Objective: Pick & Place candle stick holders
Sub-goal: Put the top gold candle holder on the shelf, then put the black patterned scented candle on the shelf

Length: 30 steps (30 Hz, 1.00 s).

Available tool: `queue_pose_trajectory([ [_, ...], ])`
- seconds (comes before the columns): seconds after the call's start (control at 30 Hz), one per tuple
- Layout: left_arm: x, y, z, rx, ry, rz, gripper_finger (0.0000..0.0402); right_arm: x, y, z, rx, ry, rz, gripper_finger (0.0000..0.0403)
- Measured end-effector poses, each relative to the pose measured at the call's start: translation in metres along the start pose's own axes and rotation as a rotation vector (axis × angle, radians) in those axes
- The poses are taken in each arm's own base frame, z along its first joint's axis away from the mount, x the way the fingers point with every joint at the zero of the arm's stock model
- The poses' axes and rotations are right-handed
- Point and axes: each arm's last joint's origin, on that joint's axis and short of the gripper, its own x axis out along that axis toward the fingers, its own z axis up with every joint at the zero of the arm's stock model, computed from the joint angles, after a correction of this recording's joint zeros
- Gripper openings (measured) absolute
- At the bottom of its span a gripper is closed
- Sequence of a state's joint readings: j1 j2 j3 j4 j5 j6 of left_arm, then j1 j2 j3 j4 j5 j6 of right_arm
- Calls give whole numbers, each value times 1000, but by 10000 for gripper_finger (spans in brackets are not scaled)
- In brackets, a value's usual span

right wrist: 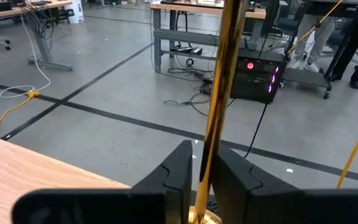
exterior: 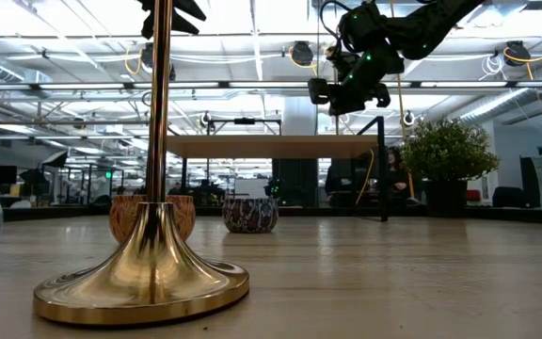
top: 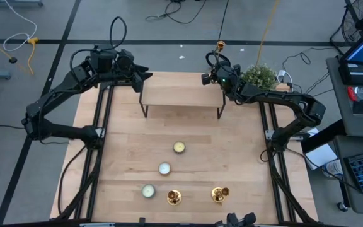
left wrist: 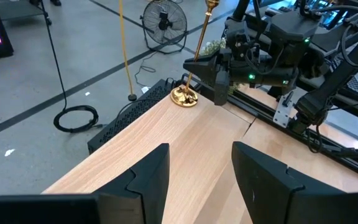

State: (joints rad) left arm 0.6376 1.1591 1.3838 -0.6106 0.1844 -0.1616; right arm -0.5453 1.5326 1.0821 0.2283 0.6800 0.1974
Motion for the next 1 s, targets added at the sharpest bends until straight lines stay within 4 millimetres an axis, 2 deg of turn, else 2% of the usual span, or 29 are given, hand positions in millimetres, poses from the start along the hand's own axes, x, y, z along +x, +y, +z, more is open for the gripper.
queue_pose_trajectory([
  [0.37,0,0,0,0,0,0,182,0,0,0,-1,0,-1,68],
  [0.57,0,0,0,0,0,0,182,-2,1,0,-35,-12,-55,73],
  [1.0,0,0,0,0,0,0,182,-7,5,0,-38,-18,-51,107],
])
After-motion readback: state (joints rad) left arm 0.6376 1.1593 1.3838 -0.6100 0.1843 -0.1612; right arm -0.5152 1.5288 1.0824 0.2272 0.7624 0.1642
